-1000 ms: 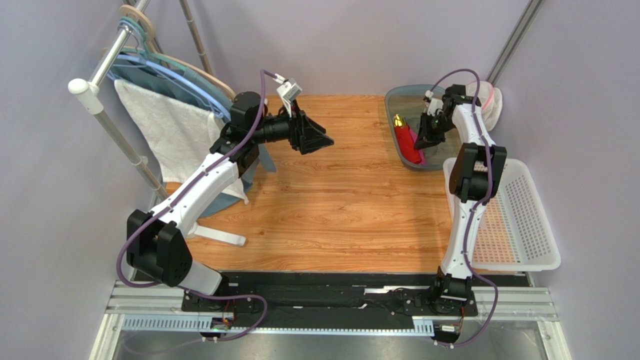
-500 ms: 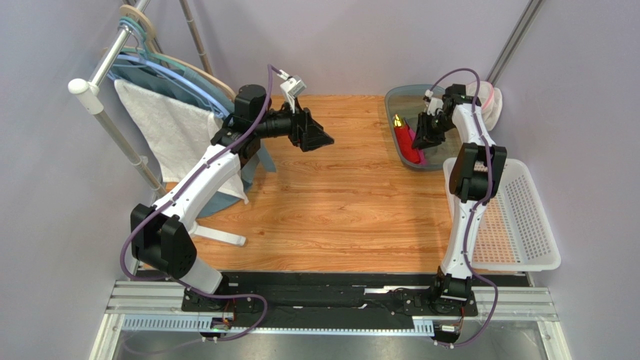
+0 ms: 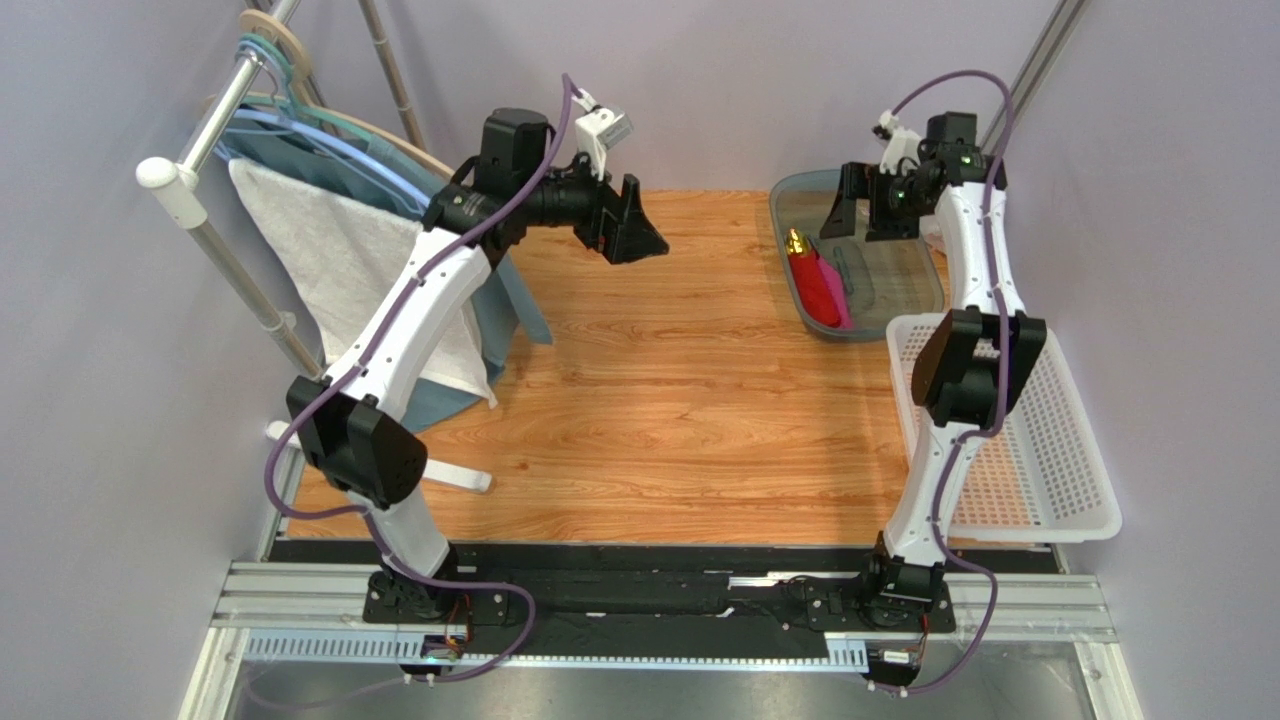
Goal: Place the utensils on the paper napkin and roll it up
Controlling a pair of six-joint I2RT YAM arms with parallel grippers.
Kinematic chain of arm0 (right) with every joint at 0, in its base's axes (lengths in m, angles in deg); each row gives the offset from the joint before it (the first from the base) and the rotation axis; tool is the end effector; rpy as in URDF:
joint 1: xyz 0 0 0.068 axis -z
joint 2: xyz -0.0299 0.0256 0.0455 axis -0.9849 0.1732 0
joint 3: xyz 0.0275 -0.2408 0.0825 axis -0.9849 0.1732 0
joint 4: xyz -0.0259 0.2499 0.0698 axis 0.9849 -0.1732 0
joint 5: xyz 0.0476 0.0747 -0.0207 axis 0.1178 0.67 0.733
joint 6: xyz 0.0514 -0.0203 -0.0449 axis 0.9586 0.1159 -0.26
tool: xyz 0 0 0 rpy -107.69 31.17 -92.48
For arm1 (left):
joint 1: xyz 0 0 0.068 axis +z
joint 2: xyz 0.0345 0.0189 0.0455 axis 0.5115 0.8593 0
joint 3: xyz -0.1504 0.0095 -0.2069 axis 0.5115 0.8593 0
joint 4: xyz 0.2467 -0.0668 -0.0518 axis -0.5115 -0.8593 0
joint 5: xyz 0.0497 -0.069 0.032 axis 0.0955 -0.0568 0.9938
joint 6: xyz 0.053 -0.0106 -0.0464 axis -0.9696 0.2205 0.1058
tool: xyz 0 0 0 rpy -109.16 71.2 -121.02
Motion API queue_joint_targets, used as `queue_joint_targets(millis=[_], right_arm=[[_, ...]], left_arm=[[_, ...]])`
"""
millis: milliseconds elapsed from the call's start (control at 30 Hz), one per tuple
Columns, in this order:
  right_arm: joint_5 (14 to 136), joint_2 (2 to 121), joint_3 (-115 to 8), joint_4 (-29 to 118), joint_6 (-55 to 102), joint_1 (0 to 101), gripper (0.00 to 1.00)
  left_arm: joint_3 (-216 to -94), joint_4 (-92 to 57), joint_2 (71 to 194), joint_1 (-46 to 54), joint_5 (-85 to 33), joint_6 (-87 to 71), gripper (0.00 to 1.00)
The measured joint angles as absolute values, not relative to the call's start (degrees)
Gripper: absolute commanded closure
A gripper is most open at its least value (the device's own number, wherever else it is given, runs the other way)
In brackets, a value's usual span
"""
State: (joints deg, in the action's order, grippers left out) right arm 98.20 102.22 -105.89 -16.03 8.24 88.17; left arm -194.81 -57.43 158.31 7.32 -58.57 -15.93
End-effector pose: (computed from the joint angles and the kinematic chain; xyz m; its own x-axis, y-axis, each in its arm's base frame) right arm 0.4571 -0.0353 0.3061 -0.7785 -0.0205 -0.6274 -0.2877 0.9000 0.3276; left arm 0.3536 -0.1950 0.4058 -0.4760 0.1508 -0.8664 0.8031 0.4759 -0.3584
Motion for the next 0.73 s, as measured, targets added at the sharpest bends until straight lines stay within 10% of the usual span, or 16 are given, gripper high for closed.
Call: queue_joint_targets(millis=[233,733], right_arm=[[102.75,86.38,-92.64,-14.6,9.9,85.7,0.0],[96.43,56.91,-49.76,-10.67,10.23,69.7,0.0]], left_arm=[[-200.69,-70.63,161.2,7.93,-56.04,-20.01,0.01],[-168.35,-72.99,147.56,-0.57,-46.31,-24.21,0.01]])
